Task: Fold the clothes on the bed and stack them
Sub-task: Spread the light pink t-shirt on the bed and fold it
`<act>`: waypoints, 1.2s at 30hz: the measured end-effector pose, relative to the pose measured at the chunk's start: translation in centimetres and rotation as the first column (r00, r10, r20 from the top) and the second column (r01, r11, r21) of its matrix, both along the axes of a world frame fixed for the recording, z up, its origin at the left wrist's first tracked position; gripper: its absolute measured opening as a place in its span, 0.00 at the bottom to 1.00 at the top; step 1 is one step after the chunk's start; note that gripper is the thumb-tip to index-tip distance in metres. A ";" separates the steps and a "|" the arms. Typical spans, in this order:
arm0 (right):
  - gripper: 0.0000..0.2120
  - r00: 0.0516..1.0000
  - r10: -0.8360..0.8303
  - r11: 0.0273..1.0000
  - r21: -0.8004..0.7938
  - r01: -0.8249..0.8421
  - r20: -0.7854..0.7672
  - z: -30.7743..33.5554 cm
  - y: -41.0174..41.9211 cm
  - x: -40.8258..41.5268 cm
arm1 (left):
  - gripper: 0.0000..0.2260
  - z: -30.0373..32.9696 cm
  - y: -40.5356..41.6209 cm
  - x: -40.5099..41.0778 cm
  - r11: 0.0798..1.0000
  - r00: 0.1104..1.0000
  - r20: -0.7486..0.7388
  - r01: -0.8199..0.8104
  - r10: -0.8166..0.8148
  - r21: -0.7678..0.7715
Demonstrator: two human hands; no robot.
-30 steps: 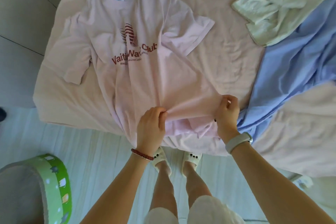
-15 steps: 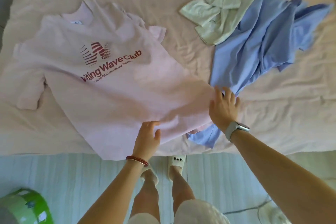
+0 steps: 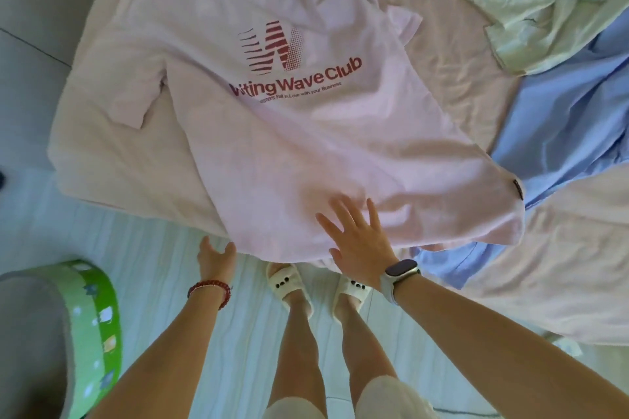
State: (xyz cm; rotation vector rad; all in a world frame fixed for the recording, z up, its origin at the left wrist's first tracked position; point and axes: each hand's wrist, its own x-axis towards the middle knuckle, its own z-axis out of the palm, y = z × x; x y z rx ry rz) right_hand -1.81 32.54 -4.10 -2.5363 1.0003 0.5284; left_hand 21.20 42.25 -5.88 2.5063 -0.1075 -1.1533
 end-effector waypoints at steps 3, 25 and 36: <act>0.34 0.981 0.189 0.980 -0.059 -0.192 -0.055 -1.3 1.0 1.7 | 0.24 -2.2 0.3 1.5 0.999 0.994 -0.108 -0.007 0.003 -0.039; 0.22 0.966 -0.053 0.898 0.411 0.158 -0.255 1.8 2.8 4.0 | 0.11 1.8 7.4 5.3 0.938 0.944 -0.068 0.328 -0.322 0.110; 0.21 0.865 -0.490 0.812 0.307 0.497 -0.103 4.4 0.6 7.7 | 0.21 5.2 0.6 6.7 0.816 0.817 0.069 0.575 -0.572 -0.051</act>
